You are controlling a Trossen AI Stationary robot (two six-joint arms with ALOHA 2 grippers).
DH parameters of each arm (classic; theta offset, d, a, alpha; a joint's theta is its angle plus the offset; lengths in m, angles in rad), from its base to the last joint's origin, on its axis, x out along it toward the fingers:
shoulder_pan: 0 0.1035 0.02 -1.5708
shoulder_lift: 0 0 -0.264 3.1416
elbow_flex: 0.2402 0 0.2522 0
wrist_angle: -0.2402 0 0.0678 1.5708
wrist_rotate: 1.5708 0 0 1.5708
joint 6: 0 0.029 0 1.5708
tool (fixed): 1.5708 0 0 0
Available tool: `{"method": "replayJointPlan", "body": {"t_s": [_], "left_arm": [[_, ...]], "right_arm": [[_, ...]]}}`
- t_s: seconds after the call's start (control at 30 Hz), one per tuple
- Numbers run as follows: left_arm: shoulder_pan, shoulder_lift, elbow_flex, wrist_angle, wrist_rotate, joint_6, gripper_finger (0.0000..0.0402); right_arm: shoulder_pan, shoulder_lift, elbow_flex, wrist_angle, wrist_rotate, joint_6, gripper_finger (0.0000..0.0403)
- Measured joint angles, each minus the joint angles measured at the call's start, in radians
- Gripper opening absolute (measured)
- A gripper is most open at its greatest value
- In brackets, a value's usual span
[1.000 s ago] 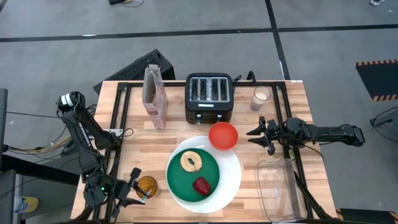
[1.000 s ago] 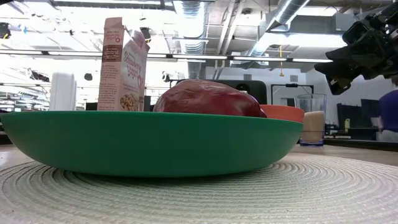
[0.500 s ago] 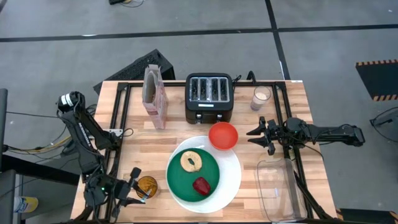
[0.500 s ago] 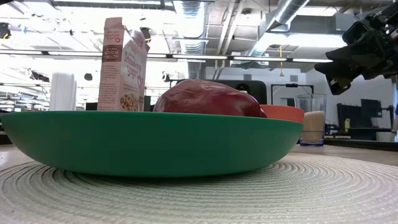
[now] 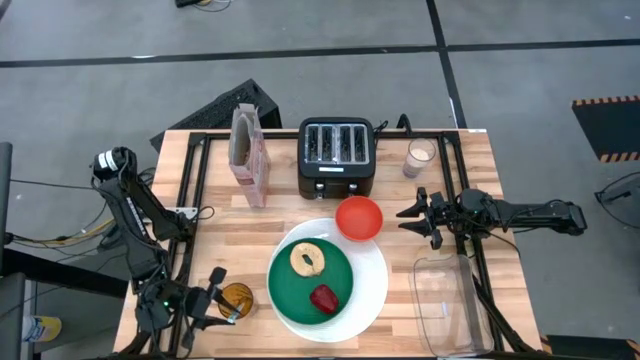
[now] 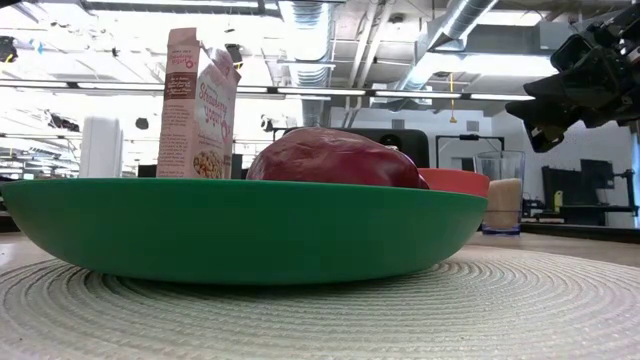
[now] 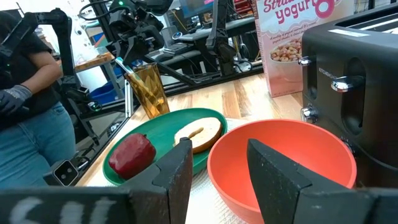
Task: Arrange a breakfast setting
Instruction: Put the blue spoon on the white mat from the orange cup
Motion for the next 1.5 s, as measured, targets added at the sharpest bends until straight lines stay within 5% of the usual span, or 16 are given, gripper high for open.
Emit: {"method": "replayJointPlan", "body": {"t_s": [0.2, 0.5, 1.03, 1.5], "left_arm": [[0.000, 0.000, 0.000, 0.000, -0.008, 0.012, 0.0105], [0.001, -0.003, 0.002, 0.003, -0.021, 0.019, 0.0027], [0.000, -0.037, 0.001, -0.014, -0.041, 0.057, 0.0026], [0.000, -0.274, 0.005, -0.035, -0.056, 0.166, 0.0028]], "right_arm": [[0.000, 0.000, 0.000, 0.000, 0.000, 0.000, 0.0176], [0.000, 0.000, 0.000, 0.000, 0.000, 0.000, 0.0176], [0.000, 0.000, 0.000, 0.000, 0.000, 0.000, 0.0176], [0.000, 0.000, 0.000, 0.000, 0.000, 0.000, 0.0176]]}}
